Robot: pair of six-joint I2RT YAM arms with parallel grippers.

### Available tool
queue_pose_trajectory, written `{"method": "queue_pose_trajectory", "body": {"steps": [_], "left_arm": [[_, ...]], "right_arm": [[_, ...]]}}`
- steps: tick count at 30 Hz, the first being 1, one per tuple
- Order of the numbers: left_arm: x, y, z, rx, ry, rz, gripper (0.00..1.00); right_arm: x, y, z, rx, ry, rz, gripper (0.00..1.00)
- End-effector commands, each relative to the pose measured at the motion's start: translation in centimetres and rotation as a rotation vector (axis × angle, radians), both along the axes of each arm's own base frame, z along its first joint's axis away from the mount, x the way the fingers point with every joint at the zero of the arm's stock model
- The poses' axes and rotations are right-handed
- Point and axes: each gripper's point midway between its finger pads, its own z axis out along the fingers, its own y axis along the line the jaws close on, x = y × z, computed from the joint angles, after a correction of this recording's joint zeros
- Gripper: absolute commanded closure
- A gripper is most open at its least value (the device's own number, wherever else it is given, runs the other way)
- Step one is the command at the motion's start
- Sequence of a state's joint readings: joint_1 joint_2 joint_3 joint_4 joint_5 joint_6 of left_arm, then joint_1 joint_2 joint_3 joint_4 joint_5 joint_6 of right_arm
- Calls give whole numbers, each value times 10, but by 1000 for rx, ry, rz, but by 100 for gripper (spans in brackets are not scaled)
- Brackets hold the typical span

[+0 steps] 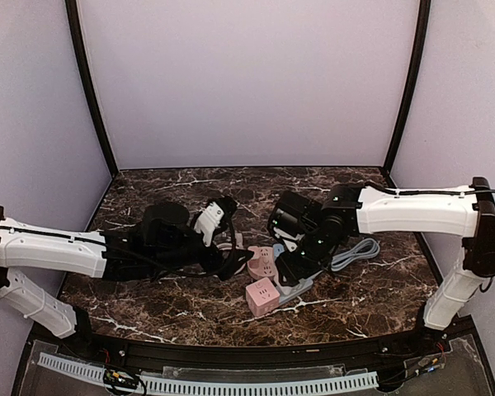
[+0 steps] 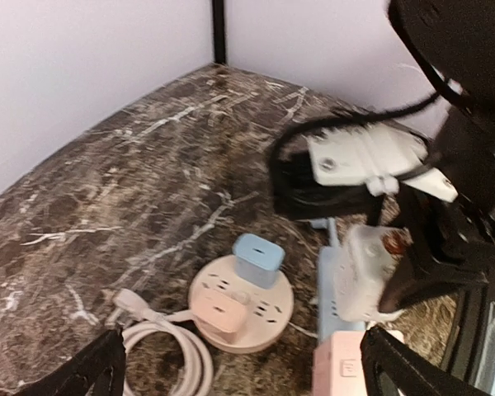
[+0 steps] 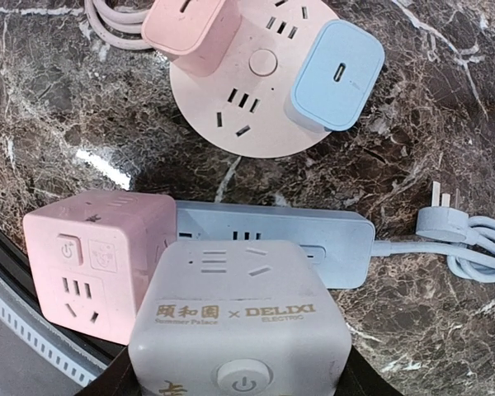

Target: Insert the plug

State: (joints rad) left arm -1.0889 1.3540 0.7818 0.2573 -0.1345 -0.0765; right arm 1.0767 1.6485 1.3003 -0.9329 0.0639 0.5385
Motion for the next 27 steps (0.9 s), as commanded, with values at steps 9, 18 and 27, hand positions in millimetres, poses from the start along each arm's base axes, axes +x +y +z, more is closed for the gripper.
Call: {"method": "queue_pose_trajectory", "body": {"steps": [9,18,27], "left_arm": [[56,99,5,-41,-111,338,1],[67,123,-7,-45,-102,402,1],[63,131,-4,-71,-105,402,1]], "right_arm": [[6,12,2,9,20,-46,100],[5,11,-1,-2,32,-51,100],[7,13,-6,-14,34,-65,100]]}}
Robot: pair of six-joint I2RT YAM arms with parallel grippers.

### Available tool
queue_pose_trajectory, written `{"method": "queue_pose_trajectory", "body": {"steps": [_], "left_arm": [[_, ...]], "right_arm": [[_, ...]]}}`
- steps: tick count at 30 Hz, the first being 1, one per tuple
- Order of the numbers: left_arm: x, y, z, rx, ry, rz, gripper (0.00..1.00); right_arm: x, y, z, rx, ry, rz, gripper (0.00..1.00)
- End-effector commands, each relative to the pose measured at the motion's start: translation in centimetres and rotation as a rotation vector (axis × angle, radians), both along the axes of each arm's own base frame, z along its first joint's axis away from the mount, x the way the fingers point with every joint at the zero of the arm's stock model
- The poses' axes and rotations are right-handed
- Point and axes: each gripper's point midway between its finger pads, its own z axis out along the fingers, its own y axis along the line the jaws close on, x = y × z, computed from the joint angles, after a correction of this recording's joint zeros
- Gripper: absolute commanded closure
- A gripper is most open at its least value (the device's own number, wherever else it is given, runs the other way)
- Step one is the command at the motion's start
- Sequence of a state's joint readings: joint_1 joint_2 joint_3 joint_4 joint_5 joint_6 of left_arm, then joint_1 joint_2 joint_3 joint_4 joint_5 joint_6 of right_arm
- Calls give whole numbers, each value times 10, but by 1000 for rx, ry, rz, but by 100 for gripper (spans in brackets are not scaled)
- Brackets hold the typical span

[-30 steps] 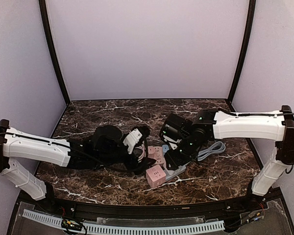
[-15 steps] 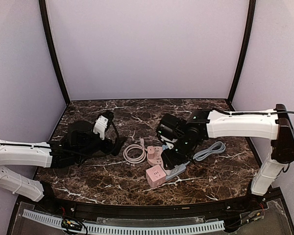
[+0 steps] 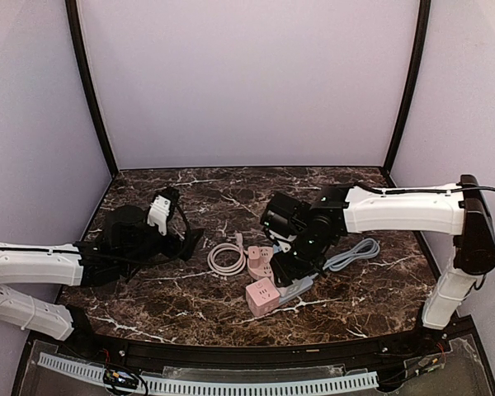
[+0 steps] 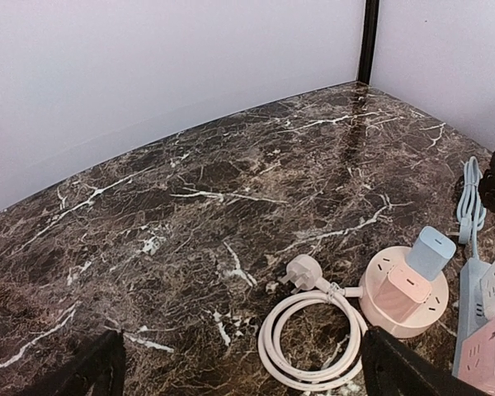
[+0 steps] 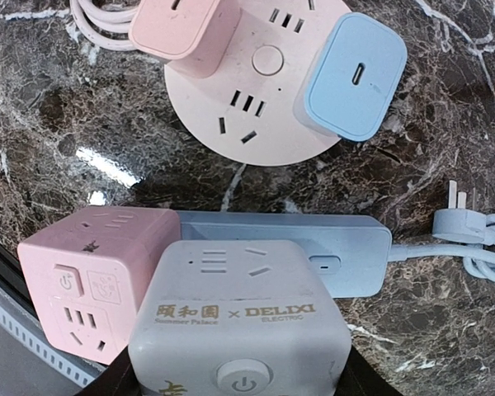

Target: Insert the plug

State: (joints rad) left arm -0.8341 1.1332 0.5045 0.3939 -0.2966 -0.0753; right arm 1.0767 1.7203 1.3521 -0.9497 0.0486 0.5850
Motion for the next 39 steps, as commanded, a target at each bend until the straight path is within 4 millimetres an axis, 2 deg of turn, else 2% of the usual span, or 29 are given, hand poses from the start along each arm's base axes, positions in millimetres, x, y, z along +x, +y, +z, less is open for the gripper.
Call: {"method": "queue_pose_trajectory", "body": {"steps": [1,19,30,39], "left_arm": [[-3,2,9,-41,-18,-9,1],[-8,1,10,-57,-16,-29,1],[-9,0,11,-59,-18,-34,1],[-10,2,13,-67,-21,-33,2]], "right_arm": [[5,2,2,0,-6,-29,100],[11,-19,-12,-105,-43,-75,100],[2,-16,-22,-79,4,-76,100],[9,-18,-17,-91,-29,-99,100]]}}
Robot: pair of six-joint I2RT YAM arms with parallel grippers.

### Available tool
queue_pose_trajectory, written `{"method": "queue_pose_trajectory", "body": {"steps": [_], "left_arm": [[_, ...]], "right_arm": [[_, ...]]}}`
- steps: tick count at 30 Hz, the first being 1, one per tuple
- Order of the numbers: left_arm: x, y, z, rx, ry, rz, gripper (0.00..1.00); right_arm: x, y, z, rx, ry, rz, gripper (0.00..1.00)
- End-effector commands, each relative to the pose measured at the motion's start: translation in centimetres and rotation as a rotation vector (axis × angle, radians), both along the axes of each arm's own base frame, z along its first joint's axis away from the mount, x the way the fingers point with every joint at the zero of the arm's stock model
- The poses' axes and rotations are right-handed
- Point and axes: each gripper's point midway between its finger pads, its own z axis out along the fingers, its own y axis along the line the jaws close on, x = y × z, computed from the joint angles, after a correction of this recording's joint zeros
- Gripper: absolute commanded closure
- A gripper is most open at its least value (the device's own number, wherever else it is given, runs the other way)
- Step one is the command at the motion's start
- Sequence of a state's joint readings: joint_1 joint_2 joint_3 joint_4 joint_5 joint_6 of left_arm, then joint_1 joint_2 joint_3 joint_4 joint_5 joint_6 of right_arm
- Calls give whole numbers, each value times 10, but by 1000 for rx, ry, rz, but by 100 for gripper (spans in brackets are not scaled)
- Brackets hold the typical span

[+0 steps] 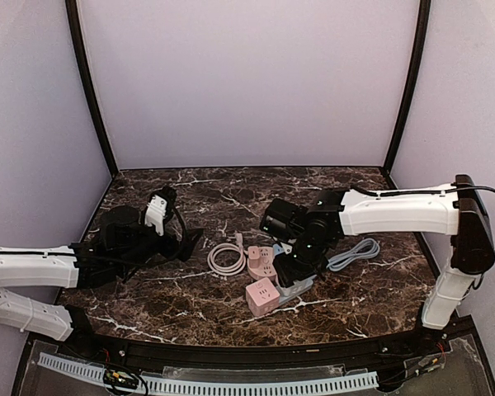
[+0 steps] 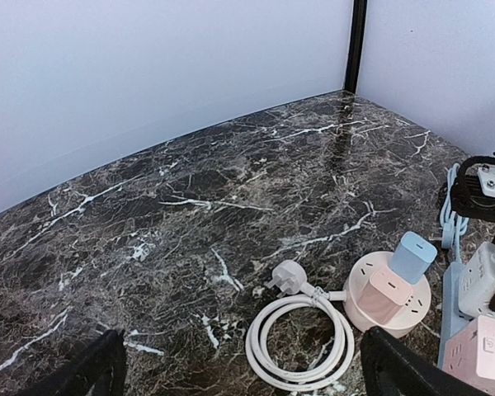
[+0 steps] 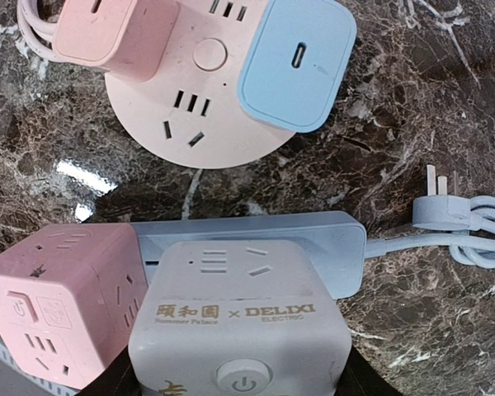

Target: Insert the plug

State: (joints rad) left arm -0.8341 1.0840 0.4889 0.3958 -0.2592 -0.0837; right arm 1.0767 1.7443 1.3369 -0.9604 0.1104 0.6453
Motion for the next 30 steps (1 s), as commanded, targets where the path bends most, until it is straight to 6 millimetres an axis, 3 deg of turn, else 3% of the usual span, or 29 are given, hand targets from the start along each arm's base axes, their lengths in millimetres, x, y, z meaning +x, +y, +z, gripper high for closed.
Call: {"method": "queue_pose_trajectory", "body": {"steps": [1,30], "left_arm": [[-3,3,3,-27,-11,-1,2],[-3,1,2,-26,-10,-8,2]], "right_arm": [[4,-7,-1,-26,-17,-30,100],[-4,15,20,33,-42,55,100]]}}
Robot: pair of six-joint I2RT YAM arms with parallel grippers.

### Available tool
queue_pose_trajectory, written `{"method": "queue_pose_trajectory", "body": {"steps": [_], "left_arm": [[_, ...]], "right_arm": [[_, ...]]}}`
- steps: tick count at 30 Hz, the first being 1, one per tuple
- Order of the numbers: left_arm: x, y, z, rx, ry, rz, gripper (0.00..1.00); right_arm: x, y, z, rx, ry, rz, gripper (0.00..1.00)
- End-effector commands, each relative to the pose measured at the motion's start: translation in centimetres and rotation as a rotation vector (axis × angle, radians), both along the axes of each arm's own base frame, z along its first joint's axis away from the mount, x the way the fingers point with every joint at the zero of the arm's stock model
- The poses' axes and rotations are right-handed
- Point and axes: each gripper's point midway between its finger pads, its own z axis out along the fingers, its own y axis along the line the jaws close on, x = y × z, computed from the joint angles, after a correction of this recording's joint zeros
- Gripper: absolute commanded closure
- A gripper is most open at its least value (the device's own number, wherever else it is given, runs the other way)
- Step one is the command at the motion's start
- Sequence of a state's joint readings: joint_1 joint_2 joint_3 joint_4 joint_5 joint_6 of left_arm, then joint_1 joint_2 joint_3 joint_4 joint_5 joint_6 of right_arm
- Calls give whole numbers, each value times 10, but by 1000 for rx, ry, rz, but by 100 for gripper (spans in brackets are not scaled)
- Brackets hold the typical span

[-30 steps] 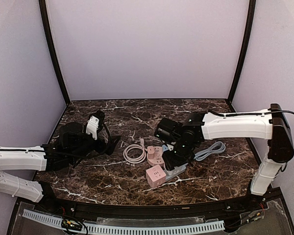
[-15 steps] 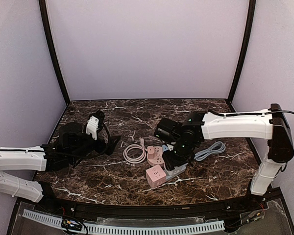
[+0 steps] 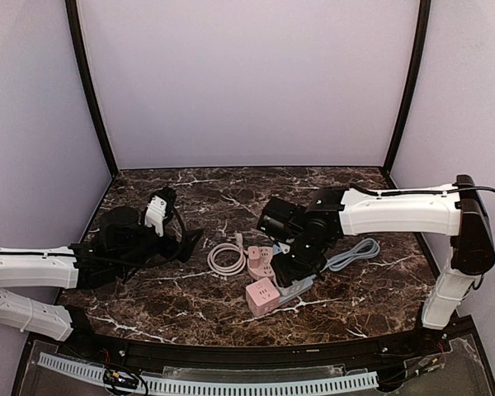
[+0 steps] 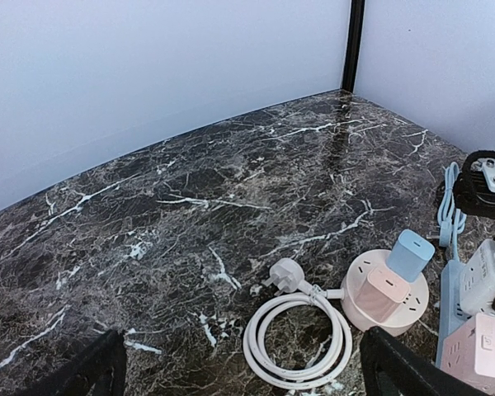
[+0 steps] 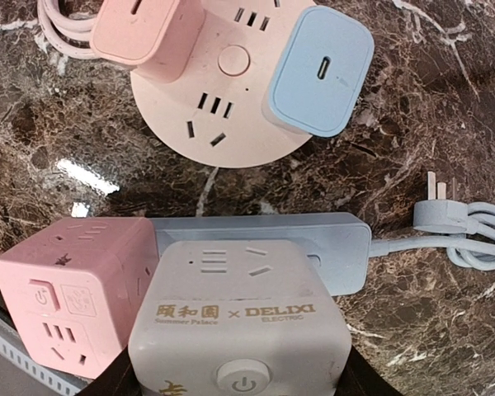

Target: Insert the plug

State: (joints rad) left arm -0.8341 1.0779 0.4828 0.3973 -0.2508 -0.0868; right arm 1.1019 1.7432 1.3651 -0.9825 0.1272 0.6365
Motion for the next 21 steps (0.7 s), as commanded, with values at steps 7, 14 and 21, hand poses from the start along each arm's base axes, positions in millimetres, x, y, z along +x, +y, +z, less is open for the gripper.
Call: {"method": "queue_pose_trajectory", "body": {"steps": [7,14,21], "left_arm": [[-1,2,2,-21,-12,1,2],[-1,2,2,-23,-12,0,2],[-1,2,3,-25,-13,-1,2]], "right_arm": [[-4,7,2,16,-4,34,100],[-9,2,-6,1,18,30,100],[-12,1,-16,-3,33,36,100]]}}
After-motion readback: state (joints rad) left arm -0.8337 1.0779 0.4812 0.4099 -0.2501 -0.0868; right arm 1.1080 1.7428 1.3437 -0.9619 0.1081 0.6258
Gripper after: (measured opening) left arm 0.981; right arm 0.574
